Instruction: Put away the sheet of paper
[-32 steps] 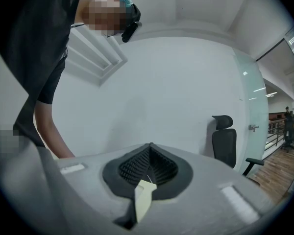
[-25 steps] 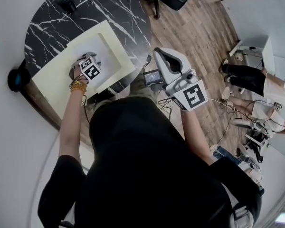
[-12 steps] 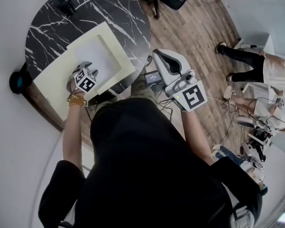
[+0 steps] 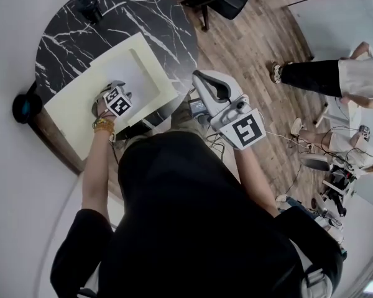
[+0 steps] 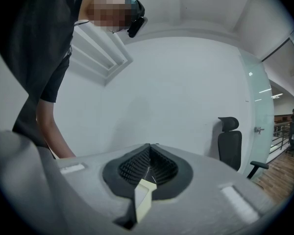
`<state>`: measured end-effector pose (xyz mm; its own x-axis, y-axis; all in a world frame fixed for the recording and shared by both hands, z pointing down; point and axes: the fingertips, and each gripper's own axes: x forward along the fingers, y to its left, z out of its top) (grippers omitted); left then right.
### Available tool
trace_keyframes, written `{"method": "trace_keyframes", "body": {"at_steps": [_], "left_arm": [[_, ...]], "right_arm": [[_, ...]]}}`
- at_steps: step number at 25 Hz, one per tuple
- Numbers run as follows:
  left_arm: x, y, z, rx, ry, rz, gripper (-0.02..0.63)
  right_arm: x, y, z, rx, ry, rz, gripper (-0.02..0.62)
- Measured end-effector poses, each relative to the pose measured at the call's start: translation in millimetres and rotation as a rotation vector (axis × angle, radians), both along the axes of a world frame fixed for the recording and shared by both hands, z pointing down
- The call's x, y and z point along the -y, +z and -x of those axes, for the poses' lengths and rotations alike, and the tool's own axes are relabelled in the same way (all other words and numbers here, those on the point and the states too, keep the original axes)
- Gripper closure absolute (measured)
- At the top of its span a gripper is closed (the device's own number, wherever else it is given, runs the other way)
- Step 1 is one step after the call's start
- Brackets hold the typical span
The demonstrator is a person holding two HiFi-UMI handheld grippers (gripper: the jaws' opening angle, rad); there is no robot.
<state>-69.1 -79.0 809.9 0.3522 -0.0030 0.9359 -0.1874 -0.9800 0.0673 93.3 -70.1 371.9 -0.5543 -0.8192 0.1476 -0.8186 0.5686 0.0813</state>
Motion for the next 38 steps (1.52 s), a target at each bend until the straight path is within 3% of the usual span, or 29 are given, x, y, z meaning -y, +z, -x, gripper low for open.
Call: {"method": "trace_keyframes", "body": {"at_steps": [3, 6, 12, 16, 24, 28, 32, 35, 38], "left_arm": [[4.2, -9.0, -1.8, -0.016, -0.017, -0.028, 0.405], [7.4, -40.5, 1.3, -0.075, -0.092, -0.084, 0.405], [25.9, -130.6, 20.3, -0.321, -0.334, -0.241, 0.405], [30.5, -192.7, 32.4, -0.454, -0.443, -0.350, 0.410], [29.0, -290.3, 17.7, -0.629, -0.439, -0.486, 0.420], [25.6, -321.6, 5.1, -0.713, -0.399, -0.551, 0.518], [20.5, -350.9, -0.8, -0.790, -0.432, -0.566, 0.541], [16.6, -364.0, -2.1, -0.805, -0.397, -0.593, 0.549], [15.9, -385.2, -0.2, -0.846, -0.463, -0.581, 0.556]], "right_arm": [[-0.8, -0.1, 9.0, -0.016, -0.022, -0.005, 0.597], [-0.9, 1.1, 15.7, -0.016, -0.036, -0.001, 0.597], [6.0, 0.4, 21.9, -0.009, -0.039, -0.014, 0.598], [10.8, -1.9, 27.3, -0.007, -0.047, -0.024, 0.597], [20.4, -17.1, 48.2, 0.046, -0.073, -0.053, 0.598], [19.3, -25.6, 56.5, 0.042, -0.090, -0.077, 0.597], [17.9, -29.9, 59.6, 0.035, -0.096, -0.088, 0.597], [16.3, -31.1, 62.0, 0.025, -0.100, -0.099, 0.597], [14.7, -32.4, 67.5, 0.010, -0.113, -0.108, 0.597]]}}
